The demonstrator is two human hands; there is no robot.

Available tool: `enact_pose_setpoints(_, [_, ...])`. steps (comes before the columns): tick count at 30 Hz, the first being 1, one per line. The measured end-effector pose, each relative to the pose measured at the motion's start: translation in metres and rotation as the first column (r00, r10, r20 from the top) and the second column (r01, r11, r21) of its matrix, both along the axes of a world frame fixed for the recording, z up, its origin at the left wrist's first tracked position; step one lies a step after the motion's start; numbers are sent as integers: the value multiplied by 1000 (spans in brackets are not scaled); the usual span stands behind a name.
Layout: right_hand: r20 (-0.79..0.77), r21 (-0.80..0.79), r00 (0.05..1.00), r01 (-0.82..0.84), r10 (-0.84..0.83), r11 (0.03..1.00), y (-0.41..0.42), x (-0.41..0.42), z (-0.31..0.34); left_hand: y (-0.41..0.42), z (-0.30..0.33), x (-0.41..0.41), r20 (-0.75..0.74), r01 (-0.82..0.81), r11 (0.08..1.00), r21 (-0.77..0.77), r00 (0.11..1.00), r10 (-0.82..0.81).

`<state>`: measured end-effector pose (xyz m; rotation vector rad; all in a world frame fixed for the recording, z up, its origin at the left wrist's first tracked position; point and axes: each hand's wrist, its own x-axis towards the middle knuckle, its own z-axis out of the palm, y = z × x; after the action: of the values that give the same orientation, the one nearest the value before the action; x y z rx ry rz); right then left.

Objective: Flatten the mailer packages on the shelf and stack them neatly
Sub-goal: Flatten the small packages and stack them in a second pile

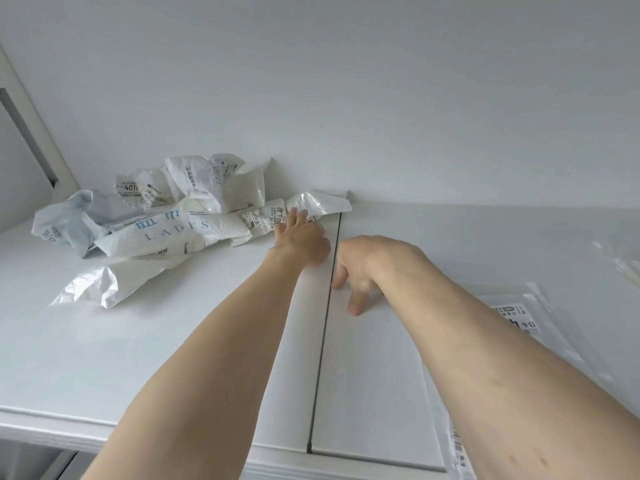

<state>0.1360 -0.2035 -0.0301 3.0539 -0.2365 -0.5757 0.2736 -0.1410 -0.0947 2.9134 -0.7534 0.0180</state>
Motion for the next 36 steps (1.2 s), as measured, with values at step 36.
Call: enact_pose_setpoints(36, [-125,931,548,-224,-827,-288,11,-164,-3,115,76,-224,-543,-388,386,-837,674,-500])
